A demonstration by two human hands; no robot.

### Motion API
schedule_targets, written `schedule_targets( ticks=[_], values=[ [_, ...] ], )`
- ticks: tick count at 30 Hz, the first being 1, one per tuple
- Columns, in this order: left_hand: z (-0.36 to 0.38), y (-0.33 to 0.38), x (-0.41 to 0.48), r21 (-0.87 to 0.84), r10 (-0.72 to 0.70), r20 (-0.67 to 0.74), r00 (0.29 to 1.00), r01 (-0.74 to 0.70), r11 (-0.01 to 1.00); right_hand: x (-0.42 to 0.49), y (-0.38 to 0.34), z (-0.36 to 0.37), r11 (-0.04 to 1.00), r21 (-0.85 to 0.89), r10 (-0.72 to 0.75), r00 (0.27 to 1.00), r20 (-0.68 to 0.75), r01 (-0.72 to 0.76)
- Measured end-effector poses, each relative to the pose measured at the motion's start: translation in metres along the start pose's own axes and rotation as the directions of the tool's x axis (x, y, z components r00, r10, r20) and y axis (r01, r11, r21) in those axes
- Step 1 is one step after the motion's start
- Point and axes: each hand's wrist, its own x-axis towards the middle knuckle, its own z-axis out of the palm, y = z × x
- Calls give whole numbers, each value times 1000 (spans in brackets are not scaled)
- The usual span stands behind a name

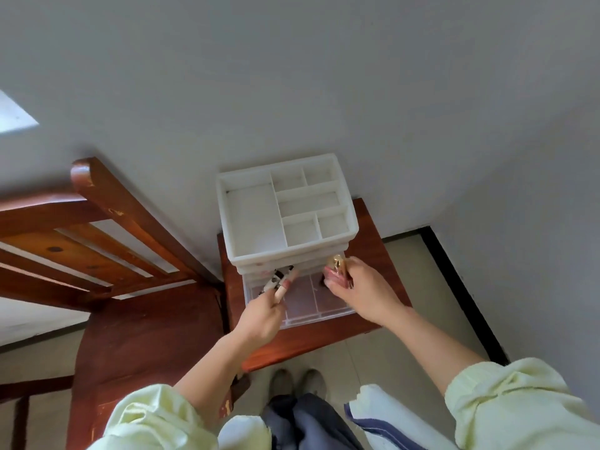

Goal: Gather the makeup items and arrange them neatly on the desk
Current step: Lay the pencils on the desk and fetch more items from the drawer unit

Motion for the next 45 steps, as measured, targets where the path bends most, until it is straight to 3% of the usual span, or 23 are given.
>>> schedule_targets(
  ticks=[3, 9, 14, 20, 23, 26, 31, 39, 45],
  values=[
    [7, 3, -6, -53, -50, 42, 998, 52, 997, -25, -10, 2, 940, 300, 203, 973, -111, -162],
    [10, 24, -17, -68, 88, 152, 984, -78, 995, -78, -34, 6, 827, 504, 400, 891, -214, -251],
    [22, 38, -38, -31, 200, 269, 942, -199, 979, -144, -56, 20, 664, 725, 550, 776, -307, -184],
    [69, 57, -83, -23, 294, 447, 845, -318, 948, -238, -68, 36, 561, 819, 684, 622, -380, -117],
    [106, 71, -113, -24, 343, 538, 770, -393, 919, -292, -61, 47, 515, 851, 754, 527, -392, -104],
    [154, 83, -159, -14, 369, 633, 680, -467, 884, -361, -51, 66, 446, 890, 851, 354, -388, -98],
    [229, 87, -248, -53, 376, 775, 509, -539, 841, -477, -54, 99, 396, 918, 909, 152, -388, -27],
    [357, 36, -450, -116, 275, 940, 201, -570, 813, -700, -77, 204, 276, 953, 949, -190, -250, 126],
    [442, -19, -608, -72, 73, 997, -18, -494, 866, -858, -113, 292, 242, 931, 905, -410, -115, 273]
  ],
)
